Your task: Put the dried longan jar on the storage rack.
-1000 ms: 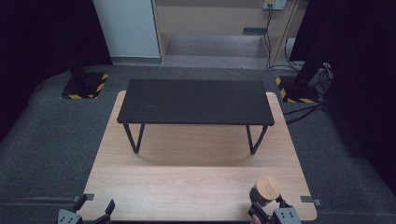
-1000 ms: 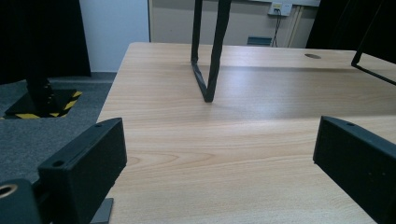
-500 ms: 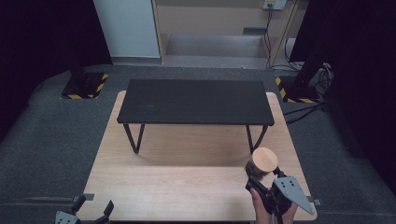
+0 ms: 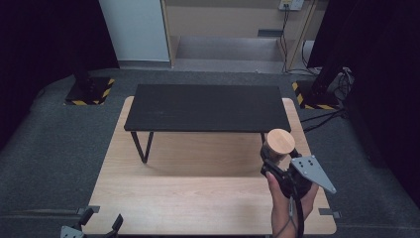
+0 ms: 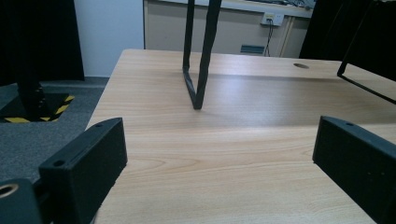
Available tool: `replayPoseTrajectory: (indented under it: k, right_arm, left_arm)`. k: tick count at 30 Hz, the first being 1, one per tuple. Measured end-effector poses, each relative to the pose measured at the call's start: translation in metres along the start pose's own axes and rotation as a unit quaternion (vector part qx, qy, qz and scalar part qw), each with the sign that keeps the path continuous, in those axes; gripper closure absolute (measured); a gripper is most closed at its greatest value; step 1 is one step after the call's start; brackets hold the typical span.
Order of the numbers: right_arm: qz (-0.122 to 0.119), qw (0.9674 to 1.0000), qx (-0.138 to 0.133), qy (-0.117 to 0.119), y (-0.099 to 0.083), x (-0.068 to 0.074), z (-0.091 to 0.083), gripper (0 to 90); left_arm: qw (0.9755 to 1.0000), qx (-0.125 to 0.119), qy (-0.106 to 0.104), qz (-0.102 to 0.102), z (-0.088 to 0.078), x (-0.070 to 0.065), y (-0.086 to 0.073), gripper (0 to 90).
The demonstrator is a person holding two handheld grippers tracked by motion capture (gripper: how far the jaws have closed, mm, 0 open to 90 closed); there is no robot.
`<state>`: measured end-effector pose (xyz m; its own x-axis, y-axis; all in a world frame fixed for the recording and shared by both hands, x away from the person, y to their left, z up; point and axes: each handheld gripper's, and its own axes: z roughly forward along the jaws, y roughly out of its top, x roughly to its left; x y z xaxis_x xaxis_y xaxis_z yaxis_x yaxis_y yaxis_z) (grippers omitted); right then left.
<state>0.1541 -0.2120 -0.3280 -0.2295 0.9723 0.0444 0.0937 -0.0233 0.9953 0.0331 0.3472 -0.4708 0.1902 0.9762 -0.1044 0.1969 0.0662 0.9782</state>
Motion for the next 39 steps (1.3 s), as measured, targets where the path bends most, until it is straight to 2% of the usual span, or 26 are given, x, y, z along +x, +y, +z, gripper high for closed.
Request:
replayPoseTrajectory:
  k: [13,21,30,39]
  right_arm:
    - [-0.005,0.9999,-0.008,0.007,0.026,-0.005,0.028,25.8]
    - [-0.013,0.9998,-0.007,0.011,0.039,-0.007,0.054,25.8]
    - [-0.012,0.9999,0.0,0.001,0.044,-0.011,0.081,25.8]
    - [-0.024,0.9996,0.009,-0.014,0.045,-0.012,0.106,25.8]
  left_arm:
    - [1.0,-0.003,0.001,-0.004,0.002,-0.001,0.001,1.6]
    - [1.0,-0.002,0.003,-0.007,0.003,0.0,0.0,1.7]
    - [0.9999,-0.005,0.007,-0.01,0.005,0.003,0.0,1.7]
    - [0.9999,-0.004,0.011,-0.013,0.005,0.006,-0.001,1.7]
